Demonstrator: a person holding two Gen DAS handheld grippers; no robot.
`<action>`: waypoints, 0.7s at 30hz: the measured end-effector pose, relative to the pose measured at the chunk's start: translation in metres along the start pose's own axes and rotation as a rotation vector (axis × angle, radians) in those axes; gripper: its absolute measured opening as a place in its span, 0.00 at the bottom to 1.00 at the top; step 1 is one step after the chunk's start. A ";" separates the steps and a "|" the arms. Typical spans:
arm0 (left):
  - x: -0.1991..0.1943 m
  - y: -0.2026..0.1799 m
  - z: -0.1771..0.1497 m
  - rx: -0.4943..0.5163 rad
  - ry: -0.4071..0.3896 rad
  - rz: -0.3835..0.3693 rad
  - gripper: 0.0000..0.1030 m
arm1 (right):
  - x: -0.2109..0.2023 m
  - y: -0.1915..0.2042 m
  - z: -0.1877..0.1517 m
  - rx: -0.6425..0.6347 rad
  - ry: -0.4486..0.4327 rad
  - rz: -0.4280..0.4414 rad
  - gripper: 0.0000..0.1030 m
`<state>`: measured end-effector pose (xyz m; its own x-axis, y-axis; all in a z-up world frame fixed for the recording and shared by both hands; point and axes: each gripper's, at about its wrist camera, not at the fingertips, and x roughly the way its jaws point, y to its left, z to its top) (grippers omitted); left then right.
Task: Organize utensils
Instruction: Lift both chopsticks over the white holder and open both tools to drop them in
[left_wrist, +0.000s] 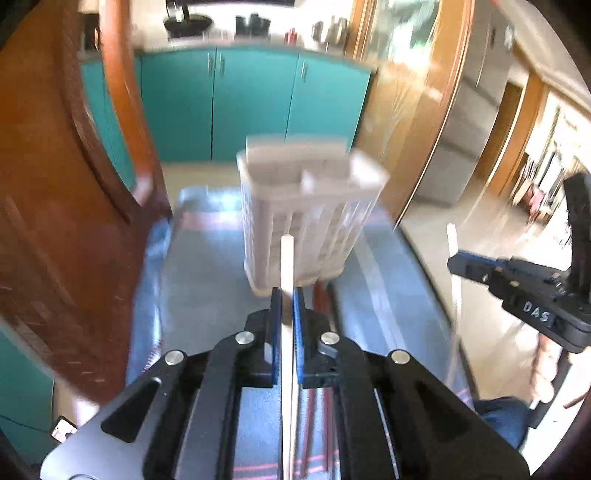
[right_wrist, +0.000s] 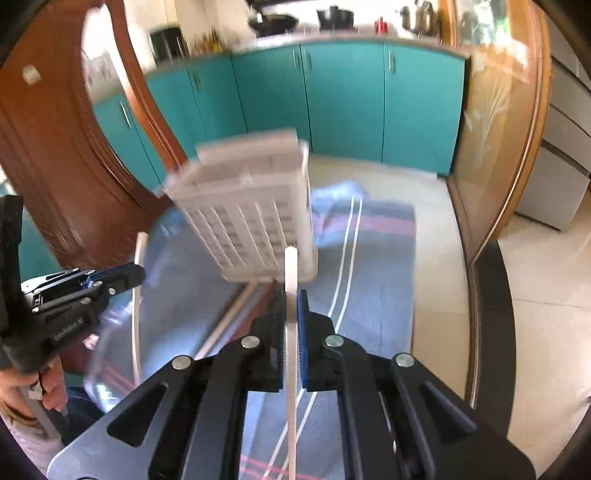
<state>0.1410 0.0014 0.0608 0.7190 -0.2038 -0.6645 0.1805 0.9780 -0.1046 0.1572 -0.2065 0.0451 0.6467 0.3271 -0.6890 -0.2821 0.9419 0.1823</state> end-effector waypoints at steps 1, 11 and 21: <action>-0.012 0.000 0.001 -0.004 -0.024 -0.004 0.07 | -0.015 0.000 0.002 0.006 -0.032 0.014 0.06; -0.104 0.000 0.115 0.014 -0.320 -0.011 0.07 | -0.112 0.005 0.074 0.051 -0.337 0.068 0.07; -0.065 0.003 0.177 -0.078 -0.473 0.094 0.07 | -0.104 -0.007 0.139 0.149 -0.582 -0.007 0.07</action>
<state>0.2132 0.0101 0.2348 0.9591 -0.0952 -0.2667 0.0627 0.9898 -0.1277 0.1904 -0.2370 0.2133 0.9418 0.2694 -0.2013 -0.2012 0.9310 0.3046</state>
